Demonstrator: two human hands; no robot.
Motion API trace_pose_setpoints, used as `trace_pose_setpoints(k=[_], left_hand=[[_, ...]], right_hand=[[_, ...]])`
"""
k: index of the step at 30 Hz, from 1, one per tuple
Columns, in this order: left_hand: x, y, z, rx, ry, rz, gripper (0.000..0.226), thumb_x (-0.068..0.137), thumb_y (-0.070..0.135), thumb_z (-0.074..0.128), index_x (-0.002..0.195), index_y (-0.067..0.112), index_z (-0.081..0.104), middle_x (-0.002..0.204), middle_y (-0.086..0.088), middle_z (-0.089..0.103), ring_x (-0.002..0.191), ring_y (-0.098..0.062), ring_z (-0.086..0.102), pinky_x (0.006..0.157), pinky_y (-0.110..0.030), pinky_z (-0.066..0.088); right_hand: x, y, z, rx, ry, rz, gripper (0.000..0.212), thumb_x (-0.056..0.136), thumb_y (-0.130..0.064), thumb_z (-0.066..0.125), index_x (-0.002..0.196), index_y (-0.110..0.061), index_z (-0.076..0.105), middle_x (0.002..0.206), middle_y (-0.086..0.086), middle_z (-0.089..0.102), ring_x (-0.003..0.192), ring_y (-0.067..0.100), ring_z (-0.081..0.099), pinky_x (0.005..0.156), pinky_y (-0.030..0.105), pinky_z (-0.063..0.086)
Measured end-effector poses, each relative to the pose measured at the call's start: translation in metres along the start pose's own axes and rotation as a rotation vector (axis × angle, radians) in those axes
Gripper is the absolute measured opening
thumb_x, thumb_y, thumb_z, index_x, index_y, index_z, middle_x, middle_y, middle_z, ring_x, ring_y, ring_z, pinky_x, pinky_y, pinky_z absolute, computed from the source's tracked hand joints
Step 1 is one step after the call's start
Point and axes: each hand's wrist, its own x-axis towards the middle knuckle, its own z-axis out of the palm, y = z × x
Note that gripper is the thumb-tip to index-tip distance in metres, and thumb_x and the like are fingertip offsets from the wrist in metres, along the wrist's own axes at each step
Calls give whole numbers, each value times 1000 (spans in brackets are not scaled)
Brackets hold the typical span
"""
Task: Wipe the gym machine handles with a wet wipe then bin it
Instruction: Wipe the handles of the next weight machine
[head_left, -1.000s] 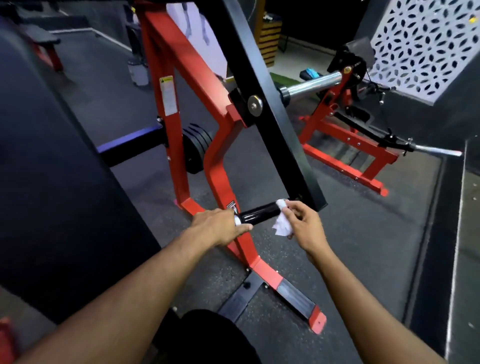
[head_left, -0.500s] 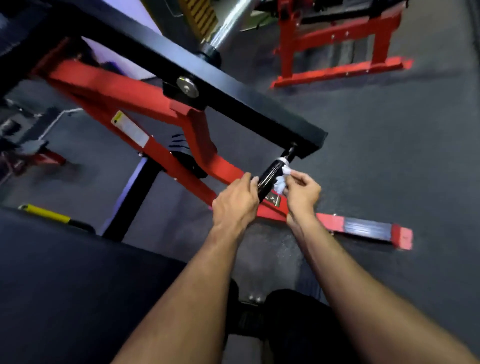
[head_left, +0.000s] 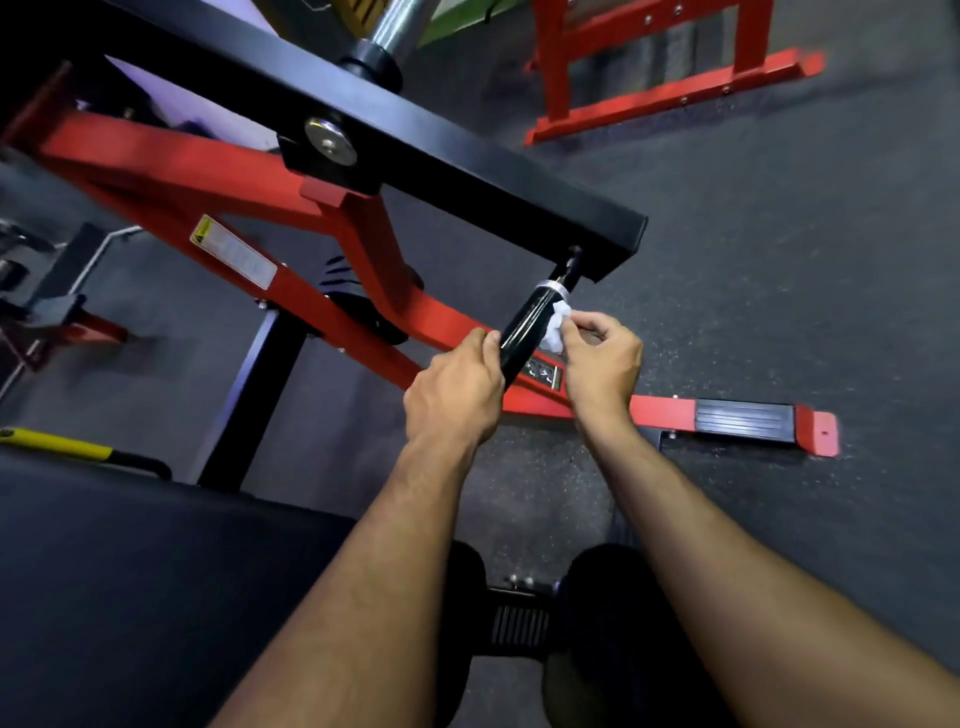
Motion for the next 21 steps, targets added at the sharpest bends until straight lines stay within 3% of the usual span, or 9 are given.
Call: trace_pose_setpoints(k=[3,8,13,17,21], left_hand=[[1,-2,4,-5,14,22,44,108,53,19,107,29,55,109,-12,68,101,-42,61,77,-40,35],[-1,-2,2,-29,21,27,43,108,51,20,110,28,56,109,-14,67,103,-44,60,79,-41,35],[-3,0,0,-52,13,20,46,108,54,19,114,31,57,110,-11,67,104,-42,61,80,-41,36],[-2,0,1,-45,14,12,47,108,54,18,116,31,58,113,-9,68,106,-39,61,81,-40,35],[-2,1,2,-37,38,10,47,107,54,19,111,30,59,111,-10,68,106,-40,61,88,-44,44]], right_hand=[[4,2,6,88,62,60,11,88,-15,72,81,-24,73,74,-13,70,66,-3,65,69,20,52],[-2,-5,14,214,129,122,10,88,-11,72,90,-20,76,79,-7,75,71,3,69,70,20,54],[-24,10,25,209,53,118,29,88,-10,67,112,-24,73,107,-3,73,91,7,72,86,36,60],[-26,14,26,331,85,214,12,87,-17,70,93,-26,76,89,0,77,84,19,75,80,47,61],[3,3,28,448,187,336,21,87,-3,71,80,-23,73,82,1,76,77,16,72,83,48,60]])
